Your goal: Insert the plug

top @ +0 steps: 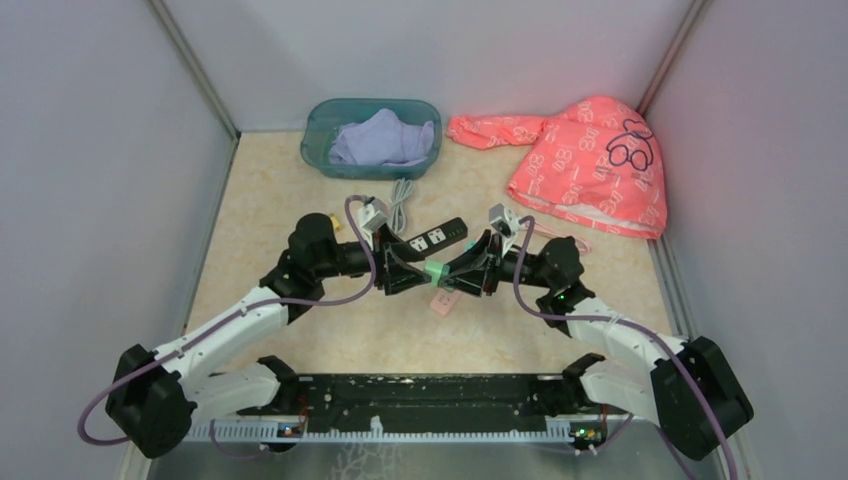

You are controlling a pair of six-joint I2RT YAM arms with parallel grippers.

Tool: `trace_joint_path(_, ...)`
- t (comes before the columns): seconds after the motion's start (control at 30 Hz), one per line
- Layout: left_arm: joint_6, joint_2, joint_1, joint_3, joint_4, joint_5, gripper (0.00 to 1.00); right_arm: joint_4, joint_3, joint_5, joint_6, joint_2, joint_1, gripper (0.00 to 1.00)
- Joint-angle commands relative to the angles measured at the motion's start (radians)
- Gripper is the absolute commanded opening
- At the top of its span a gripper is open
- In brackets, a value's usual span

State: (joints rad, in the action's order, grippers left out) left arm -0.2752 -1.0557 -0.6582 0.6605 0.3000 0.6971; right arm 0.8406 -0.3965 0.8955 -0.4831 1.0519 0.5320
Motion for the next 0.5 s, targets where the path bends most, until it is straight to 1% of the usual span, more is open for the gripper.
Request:
trace_joint_path(0.0,-0.002,-0.009,0.006,0.025,0.049,0.118,0.67,0.107,-0.051,0.037,-0.025,-0.003,-0.01,0.0)
trace_joint_path(0.07,-0.002,-0.006,0.006,0.024,0.048,0.129,0.64,0.112,-0.05,0.04,-0.031,-0.004,-0.01,0.0)
trace_joint_path(0.27,-0.017,-0.021,0.006,0.027,0.056,0.185,0.6,0.13,-0.048,0.045,-0.043,0.003,-0.01,0.0)
trace_joint_path(0.47,-0.05,-0.043,0.005,0.024,0.103,0.225,0.52,0.161,-0.047,0.059,-0.065,0.029,-0.01,0.0)
